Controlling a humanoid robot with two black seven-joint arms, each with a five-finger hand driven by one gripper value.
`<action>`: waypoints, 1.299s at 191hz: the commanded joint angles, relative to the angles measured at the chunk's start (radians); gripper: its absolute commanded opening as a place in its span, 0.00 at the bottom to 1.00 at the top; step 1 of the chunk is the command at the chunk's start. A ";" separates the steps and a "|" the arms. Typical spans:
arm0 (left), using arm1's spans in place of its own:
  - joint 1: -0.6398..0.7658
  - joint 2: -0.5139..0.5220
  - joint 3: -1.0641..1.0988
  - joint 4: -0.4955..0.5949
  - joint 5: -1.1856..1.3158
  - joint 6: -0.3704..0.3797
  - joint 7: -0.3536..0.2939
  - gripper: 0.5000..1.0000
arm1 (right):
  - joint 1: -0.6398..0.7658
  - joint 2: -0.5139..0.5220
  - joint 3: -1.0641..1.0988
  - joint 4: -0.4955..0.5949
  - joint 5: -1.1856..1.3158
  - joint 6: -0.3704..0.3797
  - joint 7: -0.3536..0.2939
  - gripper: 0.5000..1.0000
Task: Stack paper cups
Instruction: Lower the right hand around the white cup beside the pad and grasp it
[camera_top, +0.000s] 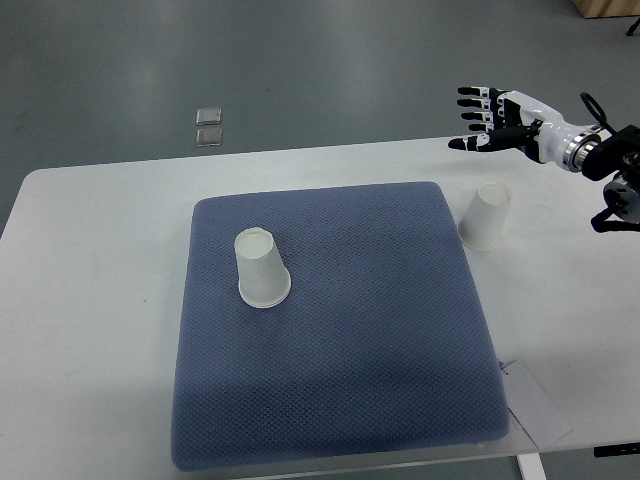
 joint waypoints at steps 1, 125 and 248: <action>0.000 0.000 0.000 0.000 0.000 0.000 0.000 1.00 | 0.003 -0.037 -0.021 0.028 -0.164 0.033 0.041 0.86; 0.000 0.000 0.000 0.000 0.000 0.000 0.000 1.00 | 0.050 -0.078 -0.334 0.059 -0.640 -0.084 0.127 0.86; 0.000 0.000 0.000 0.000 0.000 0.000 0.000 1.00 | 0.092 -0.034 -0.441 -0.055 -0.671 -0.173 0.124 0.67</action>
